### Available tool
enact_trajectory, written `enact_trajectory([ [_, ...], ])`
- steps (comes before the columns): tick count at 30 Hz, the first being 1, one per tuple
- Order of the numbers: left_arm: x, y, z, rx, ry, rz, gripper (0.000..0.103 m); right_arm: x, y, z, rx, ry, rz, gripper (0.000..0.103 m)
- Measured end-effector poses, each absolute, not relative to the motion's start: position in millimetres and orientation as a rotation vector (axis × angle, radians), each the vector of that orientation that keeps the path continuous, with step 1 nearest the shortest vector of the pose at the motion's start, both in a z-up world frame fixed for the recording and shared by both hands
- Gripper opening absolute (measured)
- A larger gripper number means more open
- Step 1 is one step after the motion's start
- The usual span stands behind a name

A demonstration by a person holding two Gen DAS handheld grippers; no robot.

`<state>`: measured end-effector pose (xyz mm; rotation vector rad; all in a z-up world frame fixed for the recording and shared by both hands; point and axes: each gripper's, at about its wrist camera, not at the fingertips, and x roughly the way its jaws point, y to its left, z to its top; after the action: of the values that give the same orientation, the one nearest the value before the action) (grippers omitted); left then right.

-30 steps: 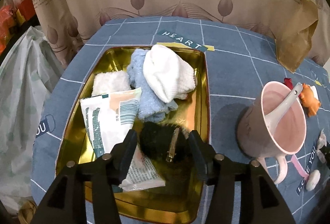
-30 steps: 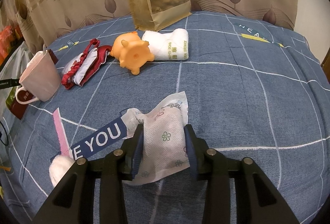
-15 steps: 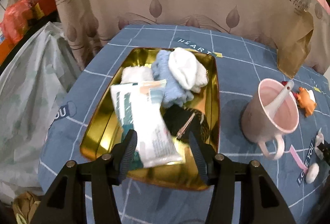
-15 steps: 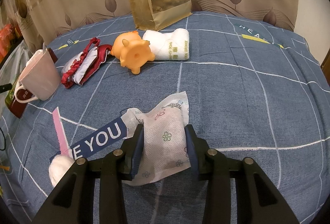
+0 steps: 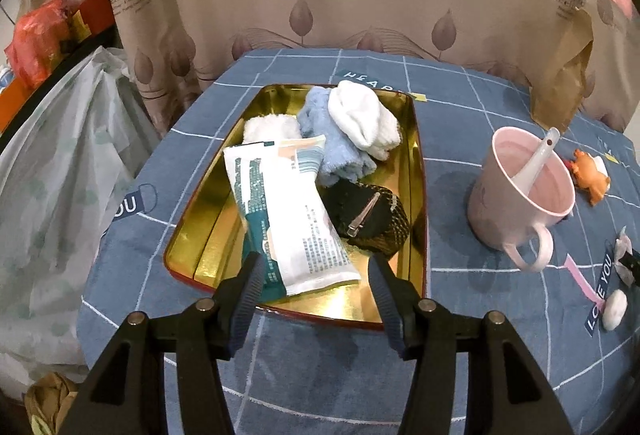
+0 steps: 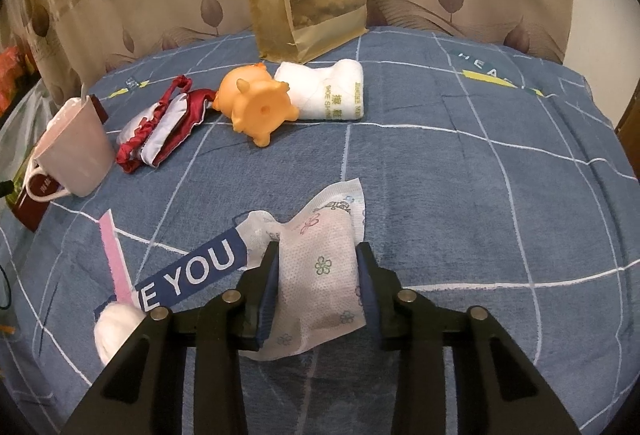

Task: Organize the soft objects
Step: 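Carry the pink floral wipe toward the gold tin with the right gripper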

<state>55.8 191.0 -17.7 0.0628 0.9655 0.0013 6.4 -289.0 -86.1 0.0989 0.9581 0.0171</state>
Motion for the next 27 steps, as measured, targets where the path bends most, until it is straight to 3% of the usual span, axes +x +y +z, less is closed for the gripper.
enact_trajectory([
  [10, 55, 198, -15, 0.026, 0.946, -0.007, 0.055, 4, -280, -77, 0.077, 0.958, -0.013, 0.023],
  [27, 49, 227, -1, -0.059, 0.905, 0.057, 0.055, 2, -167, -21, -0.01, 0.894, 0.285, 0.023],
])
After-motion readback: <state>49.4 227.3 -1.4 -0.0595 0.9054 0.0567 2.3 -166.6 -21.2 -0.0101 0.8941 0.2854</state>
